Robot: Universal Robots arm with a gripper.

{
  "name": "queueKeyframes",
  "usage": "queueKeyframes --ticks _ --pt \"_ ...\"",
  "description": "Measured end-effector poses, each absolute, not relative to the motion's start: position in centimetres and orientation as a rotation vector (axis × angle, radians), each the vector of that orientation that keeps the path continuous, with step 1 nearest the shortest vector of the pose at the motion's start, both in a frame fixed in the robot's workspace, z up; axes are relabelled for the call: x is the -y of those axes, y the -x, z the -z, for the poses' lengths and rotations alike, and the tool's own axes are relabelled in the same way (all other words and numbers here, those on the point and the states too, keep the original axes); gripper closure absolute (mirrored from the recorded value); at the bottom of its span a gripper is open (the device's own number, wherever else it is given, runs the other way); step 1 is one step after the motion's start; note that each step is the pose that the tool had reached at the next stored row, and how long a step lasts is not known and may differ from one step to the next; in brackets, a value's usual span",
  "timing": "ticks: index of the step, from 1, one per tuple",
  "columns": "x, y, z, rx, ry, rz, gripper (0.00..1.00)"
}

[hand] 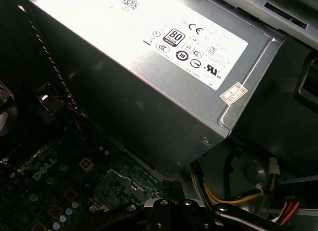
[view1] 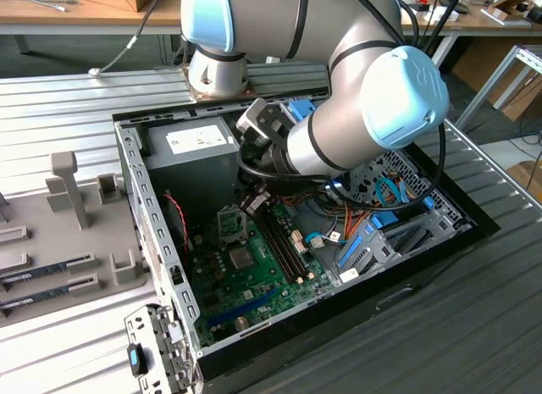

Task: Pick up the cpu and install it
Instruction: 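Close the cpu cover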

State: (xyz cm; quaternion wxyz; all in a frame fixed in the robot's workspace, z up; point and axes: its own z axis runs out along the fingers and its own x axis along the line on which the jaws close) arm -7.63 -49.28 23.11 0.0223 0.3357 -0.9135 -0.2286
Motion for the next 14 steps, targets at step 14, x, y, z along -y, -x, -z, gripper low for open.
queueKeyframes --ticks 14 --pt "49.65 7.64 -23.35 2.828 -1.043 0.717 0.89"
